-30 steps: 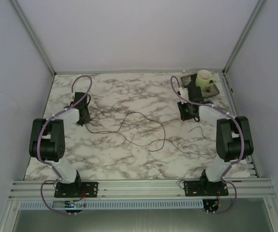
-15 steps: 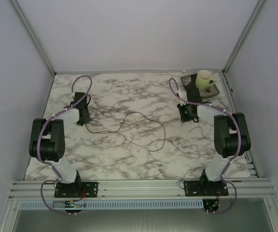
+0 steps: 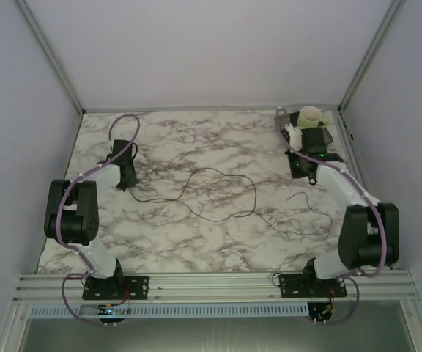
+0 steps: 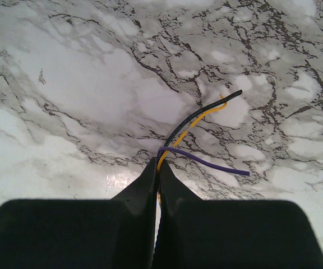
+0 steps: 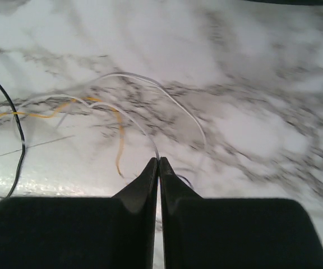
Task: Zip-tie the wires
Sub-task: Untie the cable at the center of the board.
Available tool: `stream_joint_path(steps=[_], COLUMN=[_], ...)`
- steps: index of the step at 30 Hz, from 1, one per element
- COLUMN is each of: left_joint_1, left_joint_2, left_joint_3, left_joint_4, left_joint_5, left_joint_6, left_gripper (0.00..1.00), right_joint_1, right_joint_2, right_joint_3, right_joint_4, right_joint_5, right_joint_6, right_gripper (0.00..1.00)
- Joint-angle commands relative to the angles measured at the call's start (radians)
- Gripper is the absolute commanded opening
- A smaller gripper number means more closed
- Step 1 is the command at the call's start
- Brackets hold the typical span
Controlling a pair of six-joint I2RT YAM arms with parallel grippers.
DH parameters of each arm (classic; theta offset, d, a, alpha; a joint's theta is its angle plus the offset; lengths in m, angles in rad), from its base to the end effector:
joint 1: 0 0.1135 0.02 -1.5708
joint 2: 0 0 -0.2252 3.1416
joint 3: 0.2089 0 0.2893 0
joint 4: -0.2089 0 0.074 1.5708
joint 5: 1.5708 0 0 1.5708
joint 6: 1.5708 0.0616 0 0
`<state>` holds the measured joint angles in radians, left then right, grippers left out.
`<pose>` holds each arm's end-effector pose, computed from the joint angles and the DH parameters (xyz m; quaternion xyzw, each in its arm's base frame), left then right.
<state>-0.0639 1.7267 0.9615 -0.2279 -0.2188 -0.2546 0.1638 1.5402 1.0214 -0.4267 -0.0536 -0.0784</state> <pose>0.3740 -0.0105 0.0708 -0.1217 0.9456 0.0584 0.2962 0.3625 0.0633 0.1405 -0.1231 0.9432 0.0386 0.3061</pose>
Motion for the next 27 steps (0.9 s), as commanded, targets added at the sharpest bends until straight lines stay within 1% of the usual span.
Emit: stream_joint_path(steps=[1, 4, 10, 18, 23, 27], left_joint_1=[0.008, 0.009, 0.007, 0.007, 0.004, 0.003], left_joint_2=[0.102, 0.105, 0.103, 0.107, 0.093, 0.089], left_joint_3=[-0.064, -0.063, -0.066, -0.064, -0.064, -0.066], left_joint_4=[-0.150, -0.148, -0.149, -0.149, -0.149, -0.151], left_joint_5=[0.036, 0.040, 0.037, 0.034, 0.043, 0.043], left_joint_6=[0.005, 0.002, 0.000, -0.001, -0.002, -0.001], left_gripper=[0.00, 0.00, 0.00, 0.00, 0.00, 0.00], right_joint_1=[-0.077, -0.159, -0.294, -0.465, -0.514, -0.535], right_joint_2=[-0.155, -0.241, -0.399, -0.493, -0.547, -0.575], right_joint_3=[0.016, 0.026, 0.045, 0.123, 0.148, 0.174], right_joint_4=[-0.138, -0.182, -0.204, -0.299, -0.301, -0.308], right_joint_5=[0.107, 0.139, 0.200, 0.270, 0.255, 0.327], right_joint_6=[0.032, 0.078, 0.154, 0.163, 0.175, 0.180], right_gripper=[0.00, 0.00, 0.00, 0.00, 0.00, 0.00])
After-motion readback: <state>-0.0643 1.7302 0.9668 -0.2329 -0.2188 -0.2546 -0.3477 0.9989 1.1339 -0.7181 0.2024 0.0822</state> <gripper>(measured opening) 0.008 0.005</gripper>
